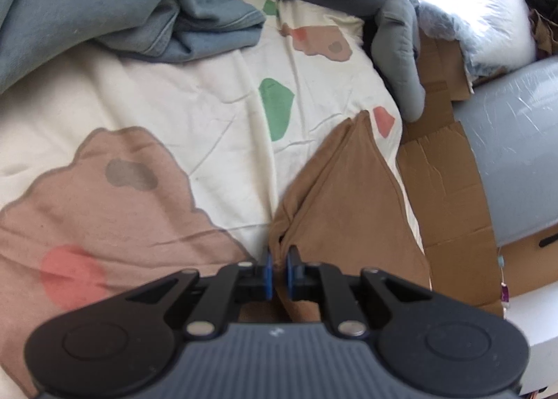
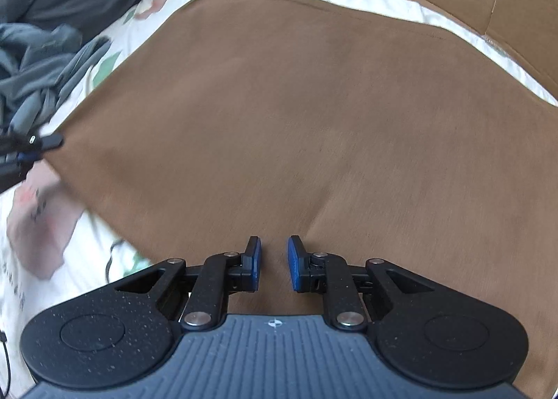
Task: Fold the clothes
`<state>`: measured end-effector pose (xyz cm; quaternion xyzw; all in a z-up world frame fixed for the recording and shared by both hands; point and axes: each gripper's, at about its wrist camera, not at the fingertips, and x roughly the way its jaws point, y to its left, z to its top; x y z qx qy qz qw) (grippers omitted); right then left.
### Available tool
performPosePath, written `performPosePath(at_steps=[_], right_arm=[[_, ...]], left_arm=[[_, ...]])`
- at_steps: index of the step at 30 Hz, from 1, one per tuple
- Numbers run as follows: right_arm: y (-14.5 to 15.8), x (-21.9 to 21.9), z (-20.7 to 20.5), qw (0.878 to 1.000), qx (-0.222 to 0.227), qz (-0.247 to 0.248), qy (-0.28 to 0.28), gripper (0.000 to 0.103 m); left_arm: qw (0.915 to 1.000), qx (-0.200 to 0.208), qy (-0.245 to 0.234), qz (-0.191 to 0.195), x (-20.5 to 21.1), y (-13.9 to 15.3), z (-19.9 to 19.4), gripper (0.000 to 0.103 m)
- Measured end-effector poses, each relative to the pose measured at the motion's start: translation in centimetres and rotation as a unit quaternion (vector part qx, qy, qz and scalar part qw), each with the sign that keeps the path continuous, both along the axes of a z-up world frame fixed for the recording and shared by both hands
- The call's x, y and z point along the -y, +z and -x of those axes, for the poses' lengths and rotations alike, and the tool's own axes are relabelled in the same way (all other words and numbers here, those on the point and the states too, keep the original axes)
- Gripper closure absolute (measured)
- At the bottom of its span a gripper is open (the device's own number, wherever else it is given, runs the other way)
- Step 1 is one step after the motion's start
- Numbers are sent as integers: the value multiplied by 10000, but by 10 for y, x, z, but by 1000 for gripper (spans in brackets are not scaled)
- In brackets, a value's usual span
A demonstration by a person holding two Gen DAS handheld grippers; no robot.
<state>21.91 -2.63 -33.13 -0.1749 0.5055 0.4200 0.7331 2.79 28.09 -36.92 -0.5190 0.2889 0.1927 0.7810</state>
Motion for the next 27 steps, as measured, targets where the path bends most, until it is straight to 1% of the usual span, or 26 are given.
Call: performPosePath(at_steps=[6,9,11,13,14,16,21,24,27], right_arm=[[0,6,20,9999,17,113,76,92],[1,10,20,9999,-62,139,2,95],[5,11,18,9999,-112,93,-48,99],[11,11,15,9999,-105,15,-57,99],[13,10,14,10000,-23,3,-17,99],[14,6,8,9999,110,4,-1,99],[11,-4,-17,9992,334,1,-224,98],[5,-10,-32,9977,431,36,-520,96],[2,-12,-43,9956,485,-64,-805,95]], left_arm=[[10000,-66,50,3,-1,-7,-1,95],[10000,-75,55,10,-1,-9,-1,95],[10000,-74,59,13,-2,-9,-1,95],[10000,-68,62,21,-2,-10,-1,95],[9999,-69,67,27,-2,-10,-1,95],[9999,-75,85,41,-2,-11,0,95],[9999,-84,82,67,-4,-15,0,95],[9997,-109,146,156,-5,-21,-1,95],[9995,-141,194,220,-5,-24,-3,94]])
